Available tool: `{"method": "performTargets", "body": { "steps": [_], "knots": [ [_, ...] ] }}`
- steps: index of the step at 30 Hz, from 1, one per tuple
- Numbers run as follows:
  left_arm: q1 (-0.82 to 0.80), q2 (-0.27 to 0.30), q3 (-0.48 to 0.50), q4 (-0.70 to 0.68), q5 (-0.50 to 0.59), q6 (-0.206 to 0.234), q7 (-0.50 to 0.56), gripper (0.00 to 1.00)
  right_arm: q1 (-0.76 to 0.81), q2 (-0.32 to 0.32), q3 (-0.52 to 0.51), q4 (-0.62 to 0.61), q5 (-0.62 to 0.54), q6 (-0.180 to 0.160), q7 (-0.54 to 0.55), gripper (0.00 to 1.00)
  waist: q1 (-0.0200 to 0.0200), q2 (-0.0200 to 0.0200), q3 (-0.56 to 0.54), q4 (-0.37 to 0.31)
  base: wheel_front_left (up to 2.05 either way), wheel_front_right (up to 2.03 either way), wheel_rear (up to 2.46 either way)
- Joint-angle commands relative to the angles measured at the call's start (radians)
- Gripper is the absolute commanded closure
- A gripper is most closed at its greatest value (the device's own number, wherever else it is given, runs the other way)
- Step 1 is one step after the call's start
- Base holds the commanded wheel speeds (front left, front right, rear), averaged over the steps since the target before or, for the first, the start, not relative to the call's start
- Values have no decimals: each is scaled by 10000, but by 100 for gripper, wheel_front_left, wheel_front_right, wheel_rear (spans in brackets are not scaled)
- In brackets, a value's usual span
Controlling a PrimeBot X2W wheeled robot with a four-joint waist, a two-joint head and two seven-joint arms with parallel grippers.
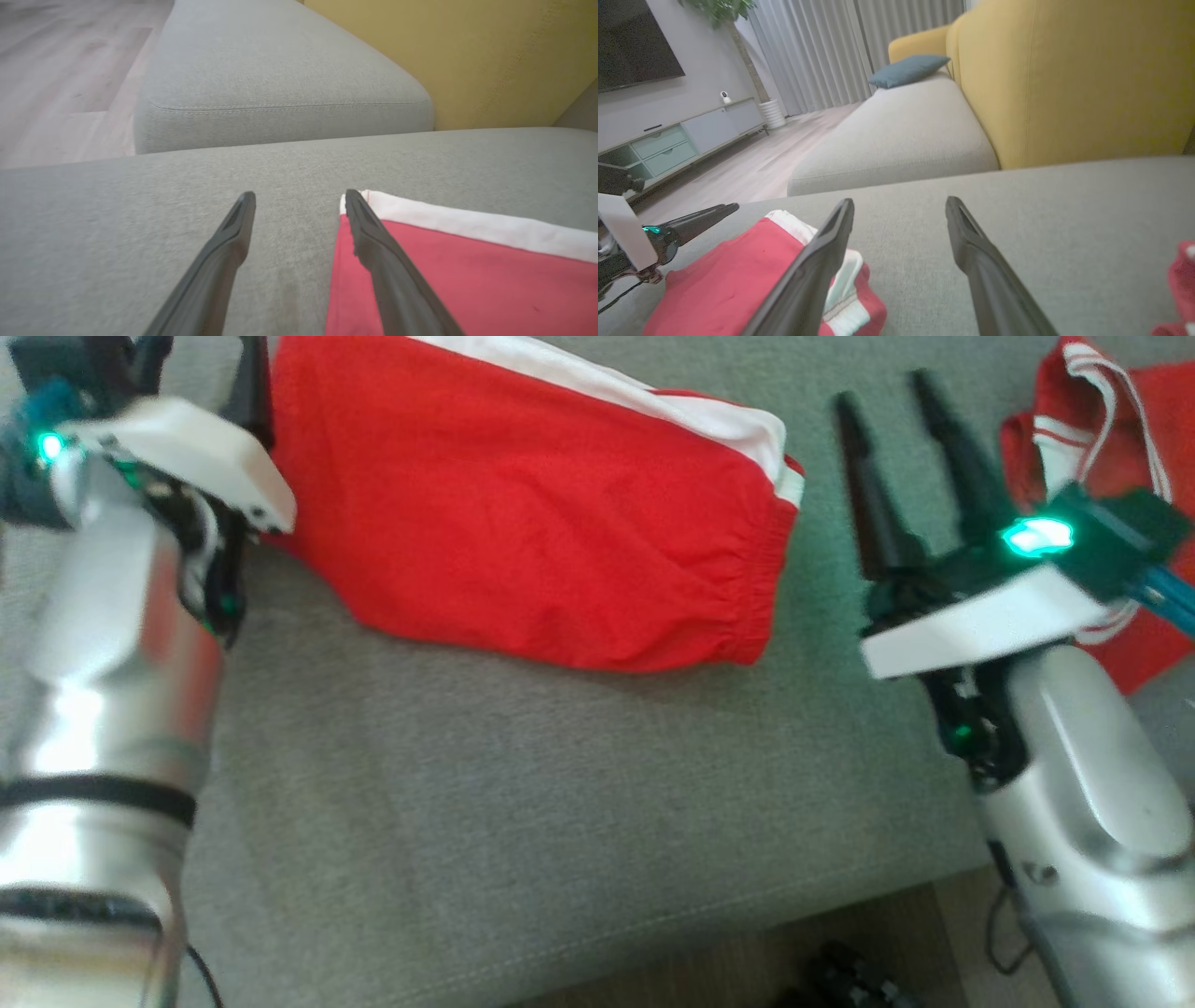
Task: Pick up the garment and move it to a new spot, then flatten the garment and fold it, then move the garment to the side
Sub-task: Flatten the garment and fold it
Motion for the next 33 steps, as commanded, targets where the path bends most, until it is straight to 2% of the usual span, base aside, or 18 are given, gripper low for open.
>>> {"method": "performTargets", "body": {
  "steps": [1, 8, 12, 15, 24, 33],
  "knots": [
    [213, 271, 279, -553, 131, 247, -110, 0, 371, -64, -46, -450, -246, -7, -191, 0, -1, 0, -247, 245, 0, 0, 0],
    [3009, 137, 977, -5019, 1078, 1842, -145, 0, 1659, -123, -1242, -1414, -1385, -7, -89, 0, -1, 0, -812, 795, 0, 0, 0],
    [4726, 66, 1110, -7015, 1575, 2351, -147, 0, 2385, -19, -1666, -1971, -1659, -7, 209, 0, -1, 0, -1125, 1000, 0, 0, 0],
    [5866, 14, 1192, -7974, 1773, 2665, -147, 0, 2865, 65, -1818, -2308, -1800, -7, 442, 0, -1, 0, -1365, 1083, 0, 0, 0],
    [8150, -198, 1262, -9265, 1903, 3244, -148, 0, 3843, 315, -2099, -2966, -1939, -7, 933, 0, -1, 0, -1828, 1259, 0, 0, 0],
    [8553, -81, 1125, -9553, 2021, 3327, -97, 0, 4066, 436, -2221, -3243, -1952, -7, 1125, 0, -1, 0, -1929, 1300, 0, 0, 0]
  ]
}}
